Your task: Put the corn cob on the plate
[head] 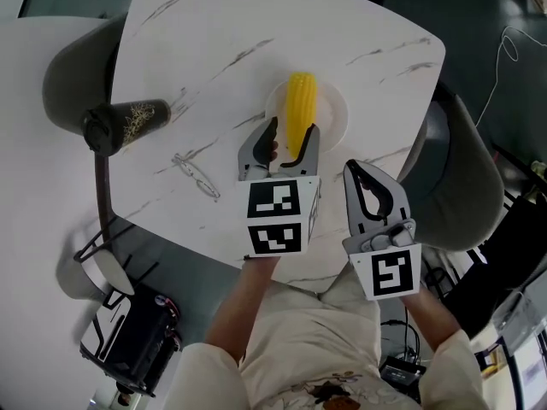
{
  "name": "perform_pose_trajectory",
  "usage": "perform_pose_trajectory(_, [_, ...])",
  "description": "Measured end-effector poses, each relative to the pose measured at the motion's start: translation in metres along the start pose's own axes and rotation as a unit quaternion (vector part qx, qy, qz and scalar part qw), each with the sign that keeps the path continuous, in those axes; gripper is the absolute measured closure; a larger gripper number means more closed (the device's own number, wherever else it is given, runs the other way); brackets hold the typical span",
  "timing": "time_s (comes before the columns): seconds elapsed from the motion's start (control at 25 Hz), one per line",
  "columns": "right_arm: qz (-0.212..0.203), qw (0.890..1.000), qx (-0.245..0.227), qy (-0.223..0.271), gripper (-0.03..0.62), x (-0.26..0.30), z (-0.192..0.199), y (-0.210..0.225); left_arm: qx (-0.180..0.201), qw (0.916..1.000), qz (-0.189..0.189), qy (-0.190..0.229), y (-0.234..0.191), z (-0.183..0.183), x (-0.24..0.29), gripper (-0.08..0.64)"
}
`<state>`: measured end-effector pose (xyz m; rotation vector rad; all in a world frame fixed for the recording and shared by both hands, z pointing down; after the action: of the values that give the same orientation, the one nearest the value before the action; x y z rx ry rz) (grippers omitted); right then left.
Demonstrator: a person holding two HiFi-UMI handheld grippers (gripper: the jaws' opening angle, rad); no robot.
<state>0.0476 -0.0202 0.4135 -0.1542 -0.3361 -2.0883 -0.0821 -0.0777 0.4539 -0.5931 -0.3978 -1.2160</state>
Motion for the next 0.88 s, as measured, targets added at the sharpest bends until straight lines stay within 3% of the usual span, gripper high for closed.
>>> perform_pose_trajectory(0.12, [0.002, 1.0, -0.005, 0.008, 0.588, -0.006, -0.007, -0.01, -0.014, 0.9998, 0.008, 0.01, 0.0, -0.002, -0.015, 0.319])
perform_pose_trajectory(0.2, [0.005, 1.0, -0.007, 0.014, 0.588, -0.011, -0.01, -0.016, -0.014, 0.9996, 0.005, 0.022, -0.001, -0.005, -0.026, 0.389])
perform_pose_trajectory(0.32, [0.011, 1.0, -0.004, 0.016, 0.588, -0.02, -0.012, -0.027, -0.007, 0.9995, 0.003, 0.032, 0.0, -0.006, -0.041, 0.403])
perform_pose_trajectory(0.56, [0.016, 0.999, -0.019, 0.02, 0.588, -0.041, -0.016, -0.044, -0.007, 0.9996, -0.006, 0.028, 0.001, -0.003, -0.077, 0.552])
perform_pose_trajectory(0.76, [0.034, 0.997, -0.056, 0.031, 0.588, -0.055, -0.037, -0.039, 0.01, 0.9992, 0.026, 0.029, 0.01, -0.005, -0.109, 0.554])
perform_pose_trajectory(0.88, [0.034, 0.998, -0.049, 0.036, 0.588, -0.063, -0.051, -0.043, 0.02, 0.9986, 0.041, 0.026, 0.014, -0.003, -0.126, 0.554])
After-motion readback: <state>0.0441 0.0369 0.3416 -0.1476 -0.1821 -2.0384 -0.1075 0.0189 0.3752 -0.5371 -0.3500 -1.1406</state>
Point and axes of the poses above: the fingertips, and each gripper's own axes: x forward along the fingers, y to its right, z out of its underside, the point moved 6 cm from there along -x, backward along the fingers, and after that the axes turned 15 degrees about y, right-handed, at the moved point
